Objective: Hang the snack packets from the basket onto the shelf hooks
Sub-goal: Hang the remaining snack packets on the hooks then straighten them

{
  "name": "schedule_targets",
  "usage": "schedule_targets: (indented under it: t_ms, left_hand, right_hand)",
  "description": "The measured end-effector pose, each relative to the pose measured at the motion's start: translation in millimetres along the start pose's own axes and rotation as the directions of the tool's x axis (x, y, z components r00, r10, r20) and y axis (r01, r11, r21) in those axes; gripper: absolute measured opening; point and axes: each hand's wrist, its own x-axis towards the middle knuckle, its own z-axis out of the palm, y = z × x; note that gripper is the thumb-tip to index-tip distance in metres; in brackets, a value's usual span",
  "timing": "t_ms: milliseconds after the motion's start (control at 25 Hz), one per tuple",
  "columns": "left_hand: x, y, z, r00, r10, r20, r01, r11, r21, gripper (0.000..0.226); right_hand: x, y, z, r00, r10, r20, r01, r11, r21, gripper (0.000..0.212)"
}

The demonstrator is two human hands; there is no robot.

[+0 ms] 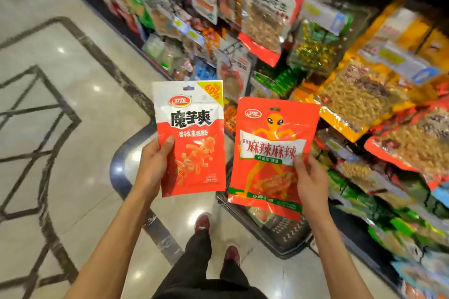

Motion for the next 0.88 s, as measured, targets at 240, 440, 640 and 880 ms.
schedule_targets:
  t_ms: [240, 440, 640, 880]
  left_hand:
    - [-39, 42, -91, 0.967, 0.063, -0.247, -0.098, 0.987, -0.131, 0.015]
    - [-44, 49, -172, 0.945, 0.032, -0.324, -0.105, 0.972, -0.211, 0.018]
    - [-18, 69, -285, 0.928, 0.022, -0.372, -0.117, 0.965, -0.236, 0.017]
    - [37, 95, -416, 0.896, 0.011, -0.445, -0.118, 0.97, -0.214, 0.02]
  right_hand:
    - [-3, -78, 70, 0.982, -0.11, 0.151, 0.096, 0.991, 0.097, 0.015]
    - [-11, -131, 167, 0.938, -0.141, 0.318, 0.085, 0.979, 0.185, 0.018]
    - [-35, -170, 291, 0.908, -0.11, 0.404, 0.021, 0.976, 0.218, 0.017]
    - [-48, -208, 424, 0.891, -0.056, 0.451, -0.083, 0.955, 0.283, 0.019]
